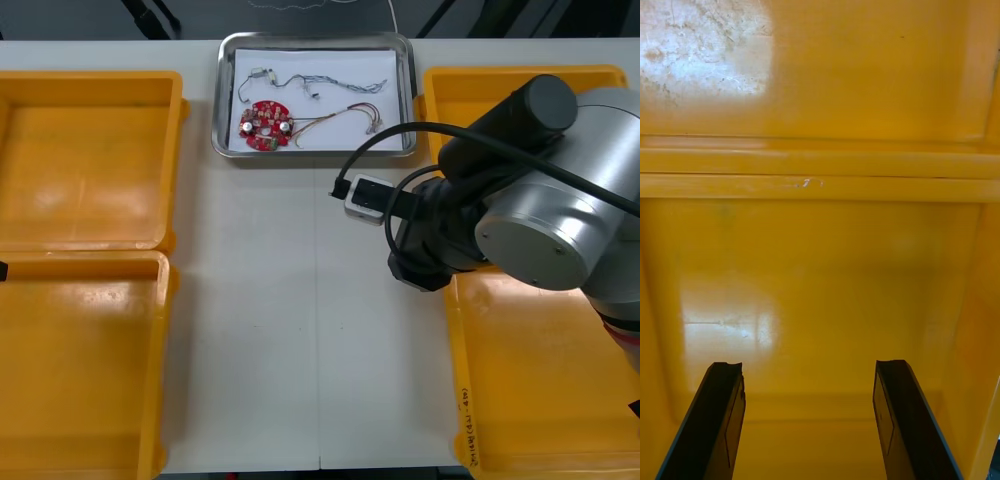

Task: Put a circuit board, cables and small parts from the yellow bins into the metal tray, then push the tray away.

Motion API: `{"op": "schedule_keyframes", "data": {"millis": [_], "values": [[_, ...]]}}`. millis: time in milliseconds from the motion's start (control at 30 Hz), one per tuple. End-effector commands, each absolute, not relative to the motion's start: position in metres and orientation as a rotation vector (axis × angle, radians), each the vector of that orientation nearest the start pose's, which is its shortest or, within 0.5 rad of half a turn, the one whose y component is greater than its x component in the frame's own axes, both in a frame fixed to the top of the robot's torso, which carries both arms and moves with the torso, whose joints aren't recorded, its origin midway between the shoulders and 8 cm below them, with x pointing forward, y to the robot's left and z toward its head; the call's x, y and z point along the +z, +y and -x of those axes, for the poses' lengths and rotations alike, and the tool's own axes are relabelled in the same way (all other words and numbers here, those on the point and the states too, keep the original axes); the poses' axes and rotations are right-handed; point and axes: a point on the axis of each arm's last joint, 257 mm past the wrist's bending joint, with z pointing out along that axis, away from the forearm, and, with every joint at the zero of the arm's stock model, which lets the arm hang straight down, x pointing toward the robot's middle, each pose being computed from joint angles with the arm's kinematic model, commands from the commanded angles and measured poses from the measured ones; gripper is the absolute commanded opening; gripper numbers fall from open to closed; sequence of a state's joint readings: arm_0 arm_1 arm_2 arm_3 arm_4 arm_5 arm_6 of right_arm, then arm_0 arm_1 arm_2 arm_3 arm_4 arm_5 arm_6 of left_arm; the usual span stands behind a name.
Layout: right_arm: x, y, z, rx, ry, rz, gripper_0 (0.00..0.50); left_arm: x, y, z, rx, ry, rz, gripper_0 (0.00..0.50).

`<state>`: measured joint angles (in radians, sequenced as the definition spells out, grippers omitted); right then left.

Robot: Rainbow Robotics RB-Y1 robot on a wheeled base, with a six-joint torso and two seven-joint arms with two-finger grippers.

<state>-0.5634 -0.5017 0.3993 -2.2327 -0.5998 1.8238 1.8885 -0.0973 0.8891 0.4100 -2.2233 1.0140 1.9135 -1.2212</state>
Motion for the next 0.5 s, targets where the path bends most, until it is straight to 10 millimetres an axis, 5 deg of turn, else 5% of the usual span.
{"op": "schedule_keyframes", "data": {"millis": [33,500], "values": [[-0.156,-0.13,-0.408,-0.219,2.142,1.345,0.499,-0.132,0.399,-0.345,0.063,2.676,-0.028,0.5],[-0.168,-0.198,-0.39,-0.207,2.371,0.89,0.5,-0.132,0.399,-0.345,0.063,2.676,-0.028,0.5]]}}
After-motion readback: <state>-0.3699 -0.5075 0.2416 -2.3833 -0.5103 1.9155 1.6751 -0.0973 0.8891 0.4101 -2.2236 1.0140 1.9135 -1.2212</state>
